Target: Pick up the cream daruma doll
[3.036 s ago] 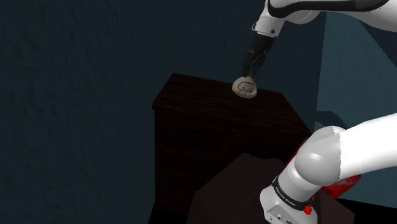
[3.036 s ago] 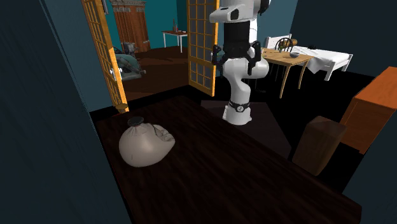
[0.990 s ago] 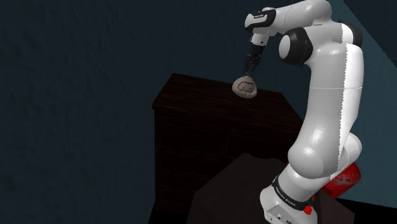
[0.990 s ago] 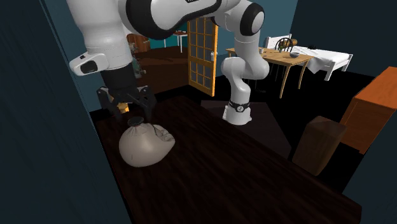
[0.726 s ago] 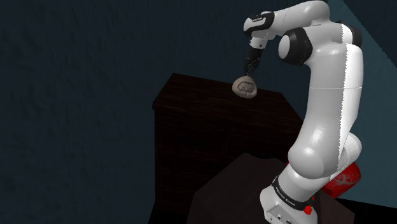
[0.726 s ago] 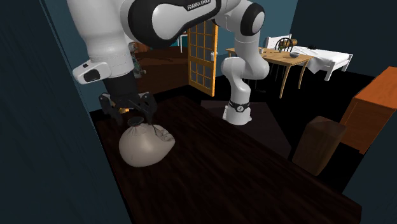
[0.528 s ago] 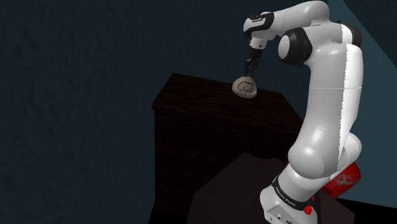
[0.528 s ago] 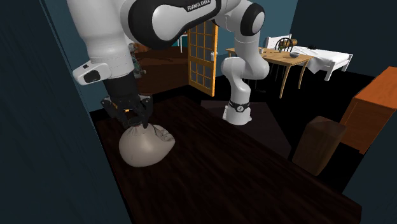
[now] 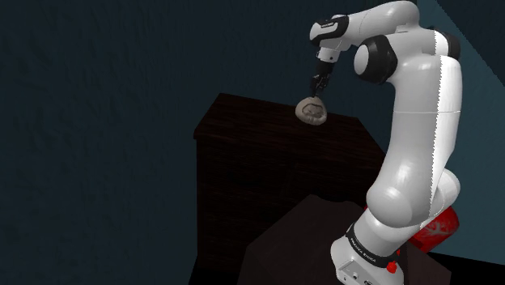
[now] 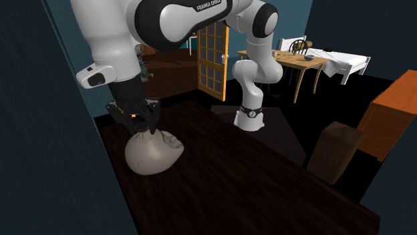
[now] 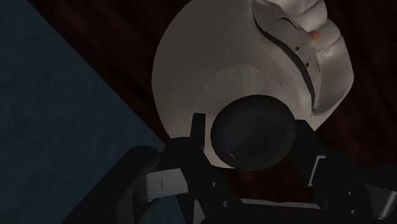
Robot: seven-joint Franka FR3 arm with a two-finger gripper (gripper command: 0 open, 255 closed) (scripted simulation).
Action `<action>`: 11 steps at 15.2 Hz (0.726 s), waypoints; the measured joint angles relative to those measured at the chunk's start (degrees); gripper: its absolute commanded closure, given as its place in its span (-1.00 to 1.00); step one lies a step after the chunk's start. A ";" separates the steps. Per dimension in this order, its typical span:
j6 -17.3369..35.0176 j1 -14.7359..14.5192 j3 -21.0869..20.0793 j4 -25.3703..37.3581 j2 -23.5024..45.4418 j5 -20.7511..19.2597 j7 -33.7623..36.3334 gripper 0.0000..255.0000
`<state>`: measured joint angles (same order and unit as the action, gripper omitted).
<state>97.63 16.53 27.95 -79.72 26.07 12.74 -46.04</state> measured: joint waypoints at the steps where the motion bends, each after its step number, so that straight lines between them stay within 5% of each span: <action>1: -0.56 0.00 0.03 0.39 -0.13 -0.08 0.08 1.00; 11: -8.60 1.43 0.12 9.51 0.90 0.16 0.53 1.00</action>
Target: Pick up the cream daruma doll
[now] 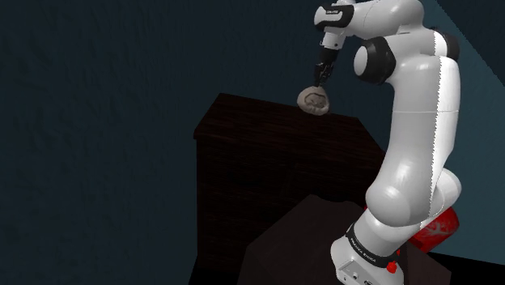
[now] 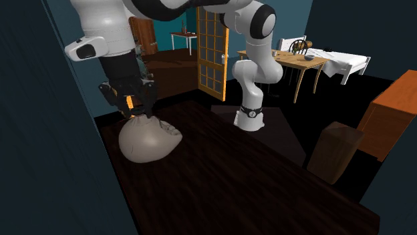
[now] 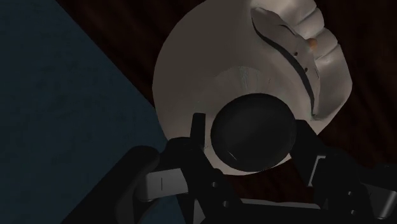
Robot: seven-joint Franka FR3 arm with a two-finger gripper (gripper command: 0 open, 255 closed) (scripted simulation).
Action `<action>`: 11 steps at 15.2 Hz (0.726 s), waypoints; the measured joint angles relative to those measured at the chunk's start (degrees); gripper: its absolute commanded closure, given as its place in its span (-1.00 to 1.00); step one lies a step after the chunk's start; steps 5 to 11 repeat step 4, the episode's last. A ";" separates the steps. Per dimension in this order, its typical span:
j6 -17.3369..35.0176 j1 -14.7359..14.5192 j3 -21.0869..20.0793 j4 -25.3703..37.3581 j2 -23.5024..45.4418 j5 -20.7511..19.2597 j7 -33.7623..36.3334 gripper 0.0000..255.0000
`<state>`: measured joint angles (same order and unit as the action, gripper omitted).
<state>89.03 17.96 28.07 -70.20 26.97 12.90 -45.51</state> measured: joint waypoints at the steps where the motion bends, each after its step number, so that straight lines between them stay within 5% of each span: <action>1: -0.70 0.12 0.05 0.57 -0.13 -0.04 -0.03 1.00; 11: -3.05 0.65 0.03 3.50 0.39 0.17 0.10 1.00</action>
